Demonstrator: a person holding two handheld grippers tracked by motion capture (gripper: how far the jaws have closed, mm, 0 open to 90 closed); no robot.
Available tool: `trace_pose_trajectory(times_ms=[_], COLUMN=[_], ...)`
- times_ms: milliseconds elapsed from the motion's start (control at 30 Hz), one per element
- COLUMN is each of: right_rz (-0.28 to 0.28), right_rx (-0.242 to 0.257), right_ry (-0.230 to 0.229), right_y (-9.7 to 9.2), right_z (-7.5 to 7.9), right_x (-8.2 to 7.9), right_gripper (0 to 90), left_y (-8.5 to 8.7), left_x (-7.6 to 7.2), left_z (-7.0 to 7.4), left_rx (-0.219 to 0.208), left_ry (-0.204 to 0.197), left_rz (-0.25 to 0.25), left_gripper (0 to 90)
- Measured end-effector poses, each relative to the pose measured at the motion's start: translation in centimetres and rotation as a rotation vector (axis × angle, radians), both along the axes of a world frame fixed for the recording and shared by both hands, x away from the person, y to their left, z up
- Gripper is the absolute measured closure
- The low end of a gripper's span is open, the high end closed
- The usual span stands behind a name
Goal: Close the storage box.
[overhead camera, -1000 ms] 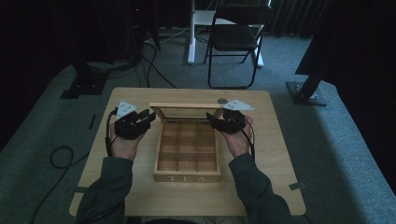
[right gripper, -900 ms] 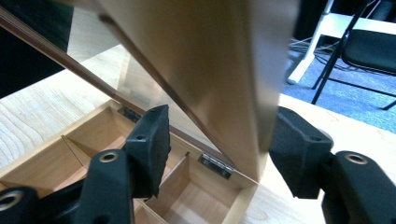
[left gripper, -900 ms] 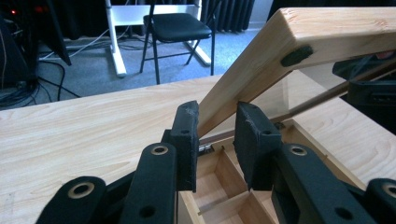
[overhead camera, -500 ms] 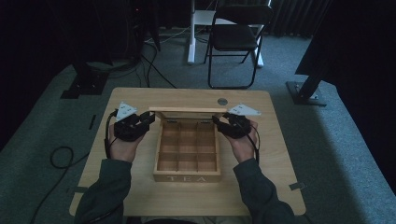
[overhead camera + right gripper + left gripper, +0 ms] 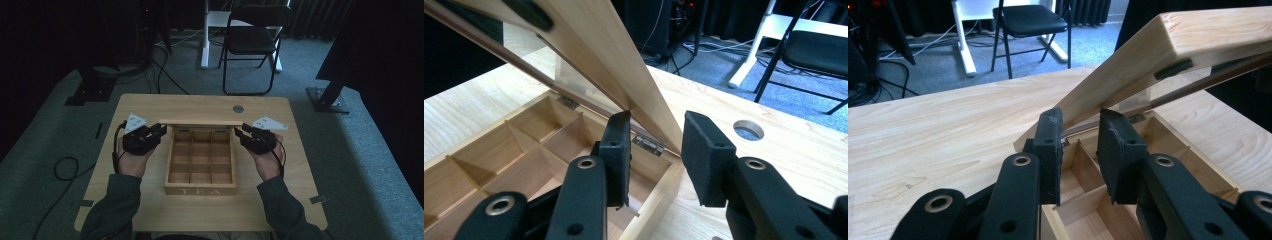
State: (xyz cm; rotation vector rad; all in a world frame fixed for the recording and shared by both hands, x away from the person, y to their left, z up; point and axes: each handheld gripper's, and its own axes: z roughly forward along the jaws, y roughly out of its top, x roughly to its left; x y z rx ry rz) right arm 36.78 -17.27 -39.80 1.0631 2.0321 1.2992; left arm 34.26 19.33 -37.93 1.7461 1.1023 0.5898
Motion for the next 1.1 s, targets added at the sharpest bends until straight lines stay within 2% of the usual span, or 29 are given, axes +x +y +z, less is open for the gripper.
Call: trace_pose_trajectory(times_ms=[500, 1100], right_rz=[0.03, 0.035], right_rx=[-0.005, -0.01], right_ry=[-0.012, 0.01], right_y=[-0.2, -0.5], right_z=[0.6, -0.5], right_x=[-1.4, -2.3], right_gripper=[67.4, 65.2], left_y=[-0.1, 0.3], left_x=[-1.6, -3.5], left_z=[0.5, 0.1], left_rx=[-0.008, -0.018], left_ry=[-0.023, -0.026], left_rz=[-0.025, -0.056], left_gripper=[69.2, 62.5])
